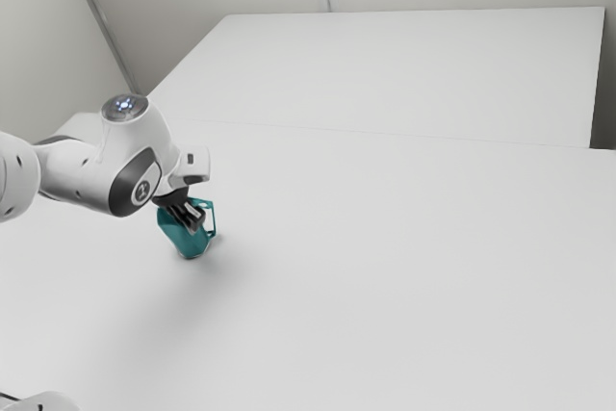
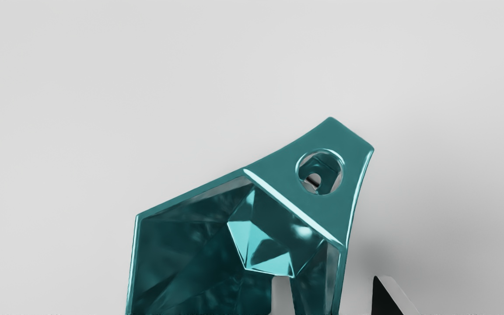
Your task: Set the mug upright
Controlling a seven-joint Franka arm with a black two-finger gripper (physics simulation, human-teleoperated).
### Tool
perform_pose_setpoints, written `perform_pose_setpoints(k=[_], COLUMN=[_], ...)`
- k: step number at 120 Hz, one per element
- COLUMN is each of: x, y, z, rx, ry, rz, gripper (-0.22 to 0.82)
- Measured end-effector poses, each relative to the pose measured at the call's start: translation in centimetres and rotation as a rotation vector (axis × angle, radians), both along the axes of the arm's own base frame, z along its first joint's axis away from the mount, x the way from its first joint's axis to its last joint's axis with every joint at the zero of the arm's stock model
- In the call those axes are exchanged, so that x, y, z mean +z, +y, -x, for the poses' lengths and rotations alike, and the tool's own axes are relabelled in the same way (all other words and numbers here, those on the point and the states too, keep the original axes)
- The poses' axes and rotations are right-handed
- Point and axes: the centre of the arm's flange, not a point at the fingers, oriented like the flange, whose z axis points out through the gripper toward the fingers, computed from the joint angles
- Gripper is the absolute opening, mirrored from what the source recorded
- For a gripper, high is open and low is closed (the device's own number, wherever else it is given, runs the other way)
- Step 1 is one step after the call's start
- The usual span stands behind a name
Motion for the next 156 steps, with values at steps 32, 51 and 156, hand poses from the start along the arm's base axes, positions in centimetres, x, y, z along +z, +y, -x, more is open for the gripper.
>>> perform_pose_setpoints(k=[32, 51, 156], x=[1.7, 3.5, 19.1], y=[0.8, 1.3, -5.0], z=[-0.6, -1.4, -18.3], rx=[0.023, 0.036, 0.039], ry=[0.005, 0.001, 0.256], rz=[0.007, 0.028, 0.144], gripper=[0.22, 0.27, 0.58])
